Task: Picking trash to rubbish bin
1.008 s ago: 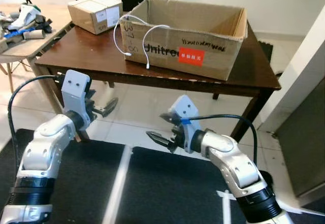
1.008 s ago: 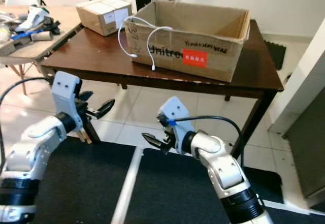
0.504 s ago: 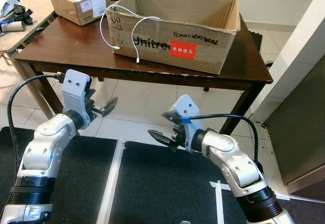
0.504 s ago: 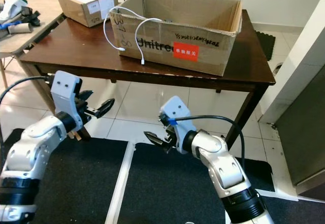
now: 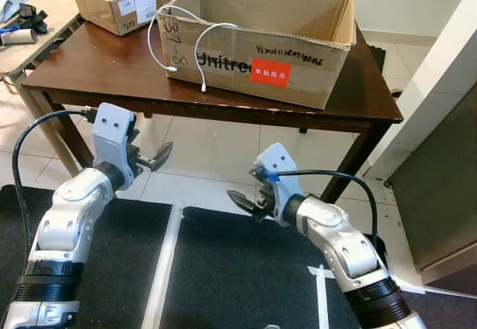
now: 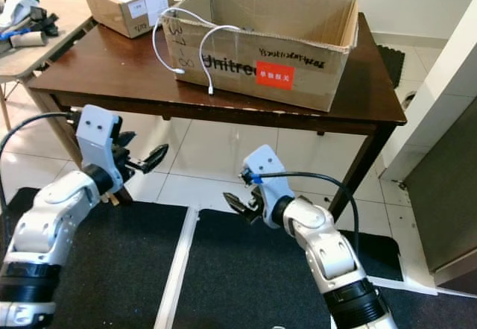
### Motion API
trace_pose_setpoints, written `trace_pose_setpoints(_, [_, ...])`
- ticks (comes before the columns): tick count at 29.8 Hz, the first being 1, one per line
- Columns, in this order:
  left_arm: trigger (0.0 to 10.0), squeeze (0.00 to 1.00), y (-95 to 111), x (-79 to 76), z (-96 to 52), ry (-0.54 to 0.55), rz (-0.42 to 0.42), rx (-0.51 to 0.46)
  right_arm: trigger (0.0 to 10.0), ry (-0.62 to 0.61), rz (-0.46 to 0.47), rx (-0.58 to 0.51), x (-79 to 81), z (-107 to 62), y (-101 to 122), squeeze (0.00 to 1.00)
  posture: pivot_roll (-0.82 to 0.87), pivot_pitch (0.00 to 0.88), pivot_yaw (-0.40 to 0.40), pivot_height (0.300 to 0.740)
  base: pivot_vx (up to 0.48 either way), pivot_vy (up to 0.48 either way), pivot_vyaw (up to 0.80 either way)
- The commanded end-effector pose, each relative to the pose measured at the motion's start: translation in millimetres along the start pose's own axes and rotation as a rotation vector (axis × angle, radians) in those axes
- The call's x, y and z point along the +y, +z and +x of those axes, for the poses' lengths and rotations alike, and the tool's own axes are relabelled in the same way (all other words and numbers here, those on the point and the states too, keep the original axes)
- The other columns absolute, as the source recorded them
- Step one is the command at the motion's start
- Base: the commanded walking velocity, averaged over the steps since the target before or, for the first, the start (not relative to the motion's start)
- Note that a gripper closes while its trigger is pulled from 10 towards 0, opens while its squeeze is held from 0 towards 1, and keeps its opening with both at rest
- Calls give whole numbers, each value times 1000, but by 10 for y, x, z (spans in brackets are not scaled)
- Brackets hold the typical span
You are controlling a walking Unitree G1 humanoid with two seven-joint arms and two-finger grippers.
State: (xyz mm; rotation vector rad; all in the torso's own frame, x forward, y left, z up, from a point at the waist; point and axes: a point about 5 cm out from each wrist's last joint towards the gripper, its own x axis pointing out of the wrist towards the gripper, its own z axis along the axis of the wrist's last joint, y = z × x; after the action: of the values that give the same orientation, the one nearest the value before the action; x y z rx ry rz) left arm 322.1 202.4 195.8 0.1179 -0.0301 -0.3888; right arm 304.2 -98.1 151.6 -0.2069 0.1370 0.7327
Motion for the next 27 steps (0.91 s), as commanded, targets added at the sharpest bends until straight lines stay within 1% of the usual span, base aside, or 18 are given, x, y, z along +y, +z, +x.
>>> trace_pose_setpoints(1, [10000,0,-83,-32,-4,-5,1,20,10000,-3,31,30,7,14,-68,0,10,106,12,740,0,0,0])
trace_pose_setpoints(8, [10000,0,-55,-29,29,7,6,9,10000,-22,29,-3,-33,56,-4,0,12,71,9,740,0,0,0])
trace_pose_setpoints(13, [10000,0,-38,-48,68,8,5,-1,10000,-30,11,-21,-71,87,51,0,8,54,8,740,0,0,0])
trace_pose_setpoints(17, [10000,0,-21,-37,94,12,0,-7,10000,-48,35,-16,-119,96,68,0,4,56,7,740,0,0,0])
trace_pose_setpoints(19, [10000,0,-20,-39,101,13,0,-8,10000,-58,52,-11,-141,92,61,0,4,58,6,740,0,0,-800])
trace_pose_setpoints(27, [10000,0,-50,-64,101,12,-3,-4,10000,-55,52,-3,-136,79,31,0,2,64,4,740,0,0,-800])
